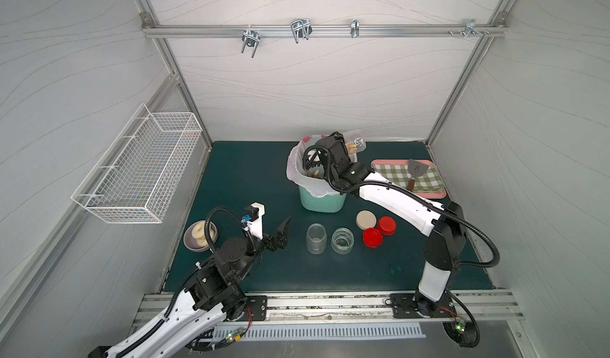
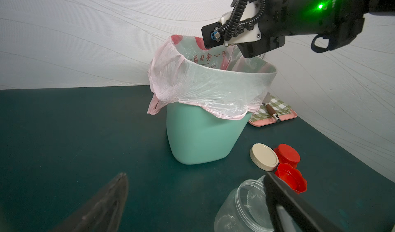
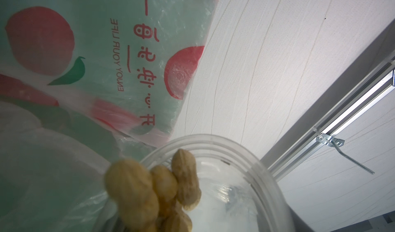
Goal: Empty moldy peanuts from jars
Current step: Pour the moldy peanuts from the jar into the trash bin.
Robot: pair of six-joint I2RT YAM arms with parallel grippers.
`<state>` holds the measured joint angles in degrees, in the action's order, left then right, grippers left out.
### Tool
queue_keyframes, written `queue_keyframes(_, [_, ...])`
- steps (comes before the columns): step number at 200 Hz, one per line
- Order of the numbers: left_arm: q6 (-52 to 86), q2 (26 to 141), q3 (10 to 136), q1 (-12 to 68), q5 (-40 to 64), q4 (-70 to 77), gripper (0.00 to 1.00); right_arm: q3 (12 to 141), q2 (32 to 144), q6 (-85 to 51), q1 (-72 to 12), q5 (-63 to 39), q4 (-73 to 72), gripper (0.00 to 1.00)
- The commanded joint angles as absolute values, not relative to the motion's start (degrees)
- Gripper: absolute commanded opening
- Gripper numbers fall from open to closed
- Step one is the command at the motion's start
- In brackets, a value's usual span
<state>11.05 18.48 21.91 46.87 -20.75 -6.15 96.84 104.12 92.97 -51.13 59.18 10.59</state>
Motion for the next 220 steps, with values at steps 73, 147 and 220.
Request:
queue_keyframes(73, [10.5,18.1,23.1,46.7,-20.5,-4.5,1.00,97.6,104.3,97.2,-51.7,61.5,7.2,0.00])
queue_keyframes(147, [10.5,17.7,23.2,46.7,-20.6,-4.6,1.00,97.2,104.5,98.9,-51.7,62.5,6.9,0.00])
queue_keyframes(220, [10.5,17.7,23.0,46.7,-20.5,-4.6,1.00,96.0,104.2,100.1,-51.8,62.7,6.8,0.00])
